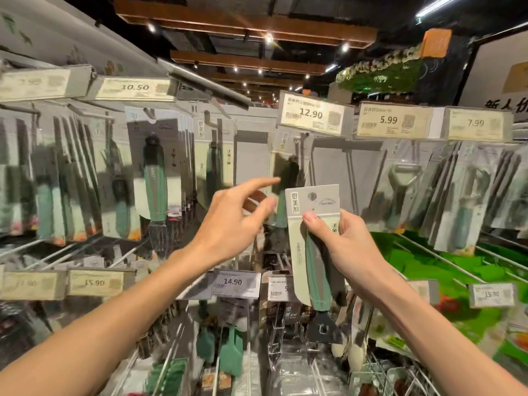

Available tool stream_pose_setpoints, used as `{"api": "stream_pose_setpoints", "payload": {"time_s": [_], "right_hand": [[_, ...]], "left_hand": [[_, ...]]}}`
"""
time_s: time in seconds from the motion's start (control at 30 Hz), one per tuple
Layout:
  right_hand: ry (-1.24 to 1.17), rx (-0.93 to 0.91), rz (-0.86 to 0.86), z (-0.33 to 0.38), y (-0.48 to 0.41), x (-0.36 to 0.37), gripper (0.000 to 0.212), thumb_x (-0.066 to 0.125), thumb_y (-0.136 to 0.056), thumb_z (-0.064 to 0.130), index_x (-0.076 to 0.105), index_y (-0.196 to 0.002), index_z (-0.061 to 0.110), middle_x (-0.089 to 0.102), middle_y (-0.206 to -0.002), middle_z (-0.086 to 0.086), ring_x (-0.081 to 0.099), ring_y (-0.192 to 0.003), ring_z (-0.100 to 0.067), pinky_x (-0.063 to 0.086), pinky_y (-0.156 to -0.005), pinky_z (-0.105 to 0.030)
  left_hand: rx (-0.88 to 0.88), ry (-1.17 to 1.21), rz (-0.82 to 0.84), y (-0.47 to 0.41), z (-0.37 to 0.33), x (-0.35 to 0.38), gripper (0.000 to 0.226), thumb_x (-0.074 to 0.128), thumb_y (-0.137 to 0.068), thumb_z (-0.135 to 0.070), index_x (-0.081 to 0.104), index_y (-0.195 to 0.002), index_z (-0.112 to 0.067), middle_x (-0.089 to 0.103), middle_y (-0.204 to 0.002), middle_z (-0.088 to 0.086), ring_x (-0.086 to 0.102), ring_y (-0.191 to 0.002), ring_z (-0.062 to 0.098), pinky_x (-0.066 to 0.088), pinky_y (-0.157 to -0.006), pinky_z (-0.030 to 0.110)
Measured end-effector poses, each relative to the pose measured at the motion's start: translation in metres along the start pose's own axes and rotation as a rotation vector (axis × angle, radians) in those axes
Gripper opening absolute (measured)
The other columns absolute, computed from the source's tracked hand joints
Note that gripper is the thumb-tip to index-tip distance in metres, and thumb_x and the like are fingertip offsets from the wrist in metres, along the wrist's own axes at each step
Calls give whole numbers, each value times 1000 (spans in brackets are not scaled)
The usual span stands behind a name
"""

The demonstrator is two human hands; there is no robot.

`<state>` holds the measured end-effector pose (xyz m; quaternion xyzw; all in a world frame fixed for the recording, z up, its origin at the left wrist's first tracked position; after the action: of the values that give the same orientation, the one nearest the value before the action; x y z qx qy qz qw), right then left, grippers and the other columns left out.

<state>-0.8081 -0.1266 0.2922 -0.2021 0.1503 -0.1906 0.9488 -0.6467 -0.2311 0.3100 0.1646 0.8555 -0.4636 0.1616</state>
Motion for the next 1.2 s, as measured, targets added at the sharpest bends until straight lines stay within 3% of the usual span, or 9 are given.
{"api": "stream_pose_setpoints", "payload": {"time_s": [0.17,0.37,0.5,0.6,0.73,0.87,1.0,1.1,1.2], "right_hand": [[-56,-22,96,3,-10,46,22,55,-97,25,69,-112,16,76,-105,3,71,-95,-10,57,-79,-21],[-177,-44,74,17,-36,96,22,59,-96,25,64,-115,15,75,-106,0,70,-99,-13,57,-86,-30],[-278,-71,97,27,-42,103,43,62,-93,22,42,-131,20,73,-101,0,71,-94,-11,58,-79,-26],[-198,-173,91,32,-38,102,61,62,-93,15,29,-141,30,65,-93,-2,70,-80,-6,56,-68,-22],[-112,-307,96,37,-38,99,60,69,-87,3,42,-129,36,59,-108,2,65,-84,-5,56,-68,-22],[41,-359,49,42,-44,100,40,76,-83,14,61,-118,27,62,-116,14,59,-106,-1,53,-90,-26],[94,-338,38,45,-49,103,47,79,-80,20,63,-124,23,63,-120,12,58,-103,4,48,-87,-10],[158,-308,38,42,-54,104,52,79,-80,23,61,-128,24,60,-122,11,57,-103,2,47,-85,-9],[255,-298,-7,34,-67,108,53,79,-80,26,60,-129,20,60,-123,6,58,-101,-9,48,-85,-15]], "left_hand": [[-327,354,110,51,23,-2,68,84,-73,-38,47,-131,-44,72,-92,8,70,-81,35,61,-74,48],[-256,374,-82,56,20,-32,96,78,-81,-2,21,-140,-52,68,-82,2,66,-64,13,56,-65,24],[-144,198,-166,43,10,-59,81,74,-86,-10,31,-146,-43,67,-107,-4,69,-78,13,58,-66,27],[-116,82,-185,31,7,-73,65,71,-90,-20,40,-142,-46,56,-137,-10,59,-117,14,53,-97,47],[-75,72,-191,18,1,-82,53,67,-93,-14,51,-139,-38,55,-139,-19,56,-115,0,50,-98,27],[-92,26,-227,11,2,-83,49,65,-94,-19,53,-136,-43,57,-133,-9,58,-96,14,50,-93,40],[-157,-29,-243,4,4,-83,47,62,-94,-26,52,-133,-49,52,-114,-7,57,-78,12,52,-84,38],[-259,-148,-182,-1,2,-82,48,58,-97,-29,47,-141,-44,45,-122,-12,62,-102,21,43,-107,44],[-311,-269,-120,-11,2,-76,47,51,-101,-27,43,-147,-34,48,-136,4,52,-125,26,37,-112,43]]}}
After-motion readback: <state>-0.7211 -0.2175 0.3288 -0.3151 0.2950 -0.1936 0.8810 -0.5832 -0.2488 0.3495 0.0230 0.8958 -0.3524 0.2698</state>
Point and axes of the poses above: each hand's wrist, its own y-axis away from the middle knuckle, its own x-axis out of the palm, z = x × y, the point moved 2 cm from there along -y, towards the middle knuckle
